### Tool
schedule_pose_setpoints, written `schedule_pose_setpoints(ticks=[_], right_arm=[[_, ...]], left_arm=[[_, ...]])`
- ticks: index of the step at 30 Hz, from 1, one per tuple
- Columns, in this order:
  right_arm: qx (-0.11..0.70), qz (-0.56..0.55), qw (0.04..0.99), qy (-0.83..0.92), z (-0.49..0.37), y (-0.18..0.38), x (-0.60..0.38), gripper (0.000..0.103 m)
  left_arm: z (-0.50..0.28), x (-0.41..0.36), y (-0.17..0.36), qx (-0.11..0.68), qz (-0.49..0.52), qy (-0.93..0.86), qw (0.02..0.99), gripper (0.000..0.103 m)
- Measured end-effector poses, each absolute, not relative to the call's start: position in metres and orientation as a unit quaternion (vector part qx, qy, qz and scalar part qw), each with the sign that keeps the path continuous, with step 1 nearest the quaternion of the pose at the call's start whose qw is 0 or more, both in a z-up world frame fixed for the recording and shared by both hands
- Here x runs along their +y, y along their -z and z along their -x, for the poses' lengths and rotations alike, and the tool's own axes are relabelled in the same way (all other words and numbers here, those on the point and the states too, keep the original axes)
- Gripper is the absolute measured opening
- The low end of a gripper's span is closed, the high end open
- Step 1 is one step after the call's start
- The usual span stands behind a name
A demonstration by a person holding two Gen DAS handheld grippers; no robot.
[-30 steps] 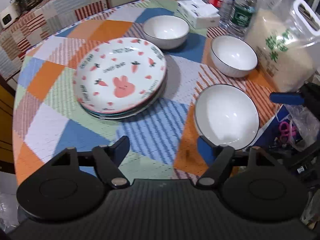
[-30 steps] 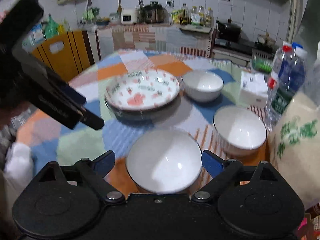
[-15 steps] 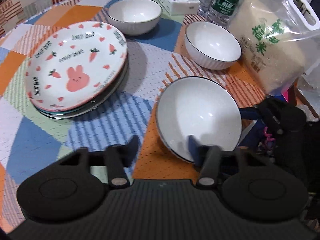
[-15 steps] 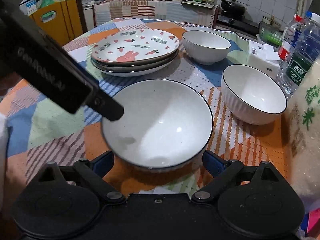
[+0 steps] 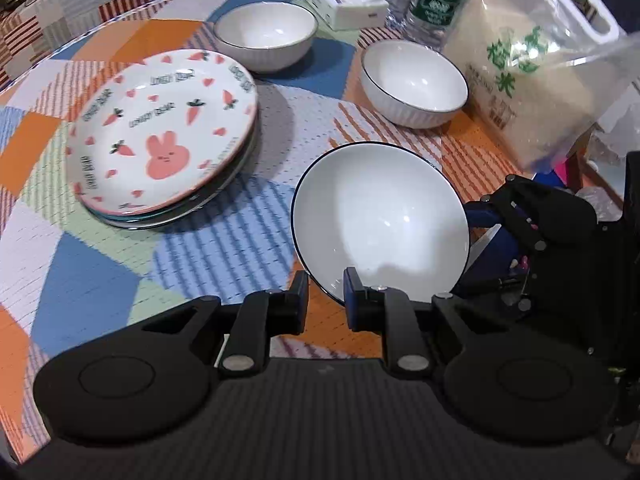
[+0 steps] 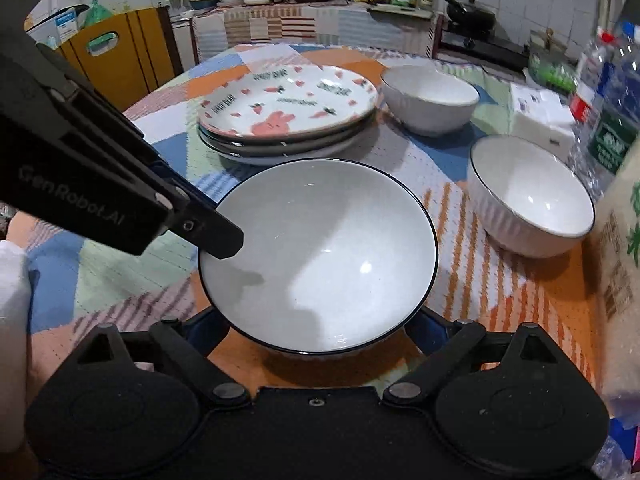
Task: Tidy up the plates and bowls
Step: 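Lift the white bowl with both grippers, set it beside the plates, open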
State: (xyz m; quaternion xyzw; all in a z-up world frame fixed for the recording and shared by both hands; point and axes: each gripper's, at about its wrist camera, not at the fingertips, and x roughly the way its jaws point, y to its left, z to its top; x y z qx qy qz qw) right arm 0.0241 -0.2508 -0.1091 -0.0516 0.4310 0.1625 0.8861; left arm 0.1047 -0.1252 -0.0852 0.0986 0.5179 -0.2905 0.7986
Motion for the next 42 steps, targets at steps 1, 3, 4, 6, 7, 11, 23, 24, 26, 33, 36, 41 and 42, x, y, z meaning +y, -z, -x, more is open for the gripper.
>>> schedule_pose_setpoints(ticks=[1,3,4,6,7,11,23,24,26,33,36,41,42], right_arm=[[0.427,0.053,0.887,-0.167,-0.024,0.105,-0.247,0.096],[0.418,0.053,0.890,-0.174,-0.025,0.097,-0.239,0.096],[0.415,0.053,0.891,-0.177,-0.026,0.094,-0.235,0.096],[0.410,0.058,0.891,-0.186,-0.028,0.087,-0.223,0.096],[0.408,0.062,0.891,-0.190,-0.028,0.085,-0.216,0.096],[0.408,0.075,0.885,-0.211,-0.030,0.082,-0.192,0.095],[0.429,0.098,0.865,-0.241,-0.041,0.114,-0.155,0.095],[0.431,0.102,0.864,-0.241,-0.042,0.118,-0.154,0.095],[0.426,0.105,0.864,-0.245,-0.043,0.123,-0.151,0.094],[0.439,0.099,0.860,-0.242,-0.045,0.124,-0.151,0.093],[0.446,0.121,0.854,-0.238,-0.042,0.118,-0.151,0.094],[0.467,0.111,0.850,-0.217,-0.039,0.099,-0.170,0.094],[0.473,0.098,0.849,-0.214,-0.038,0.094,-0.177,0.094]], left_arm=[[-0.105,-0.119,0.081,0.517,-0.095,0.290,0.800,0.016],[-0.104,-0.105,0.072,0.512,-0.084,0.289,0.805,0.016],[-0.104,-0.097,0.068,0.510,-0.081,0.287,0.807,0.016],[-0.102,-0.085,0.061,0.509,-0.077,0.279,0.811,0.016],[-0.100,-0.078,0.059,0.508,-0.076,0.274,0.813,0.016],[-0.096,-0.053,0.056,0.514,-0.073,0.256,0.816,0.016],[-0.102,-0.025,0.097,0.543,-0.060,0.212,0.810,0.016],[-0.103,-0.026,0.101,0.547,-0.060,0.210,0.808,0.016],[-0.105,-0.027,0.108,0.547,-0.069,0.202,0.809,0.017],[-0.111,-0.026,0.108,0.561,-0.064,0.205,0.799,0.019],[-0.112,-0.027,0.104,0.570,-0.068,0.200,0.794,0.026],[-0.108,-0.028,0.086,0.575,-0.095,0.191,0.790,0.039],[-0.108,-0.028,0.082,0.573,-0.096,0.192,0.791,0.041]])
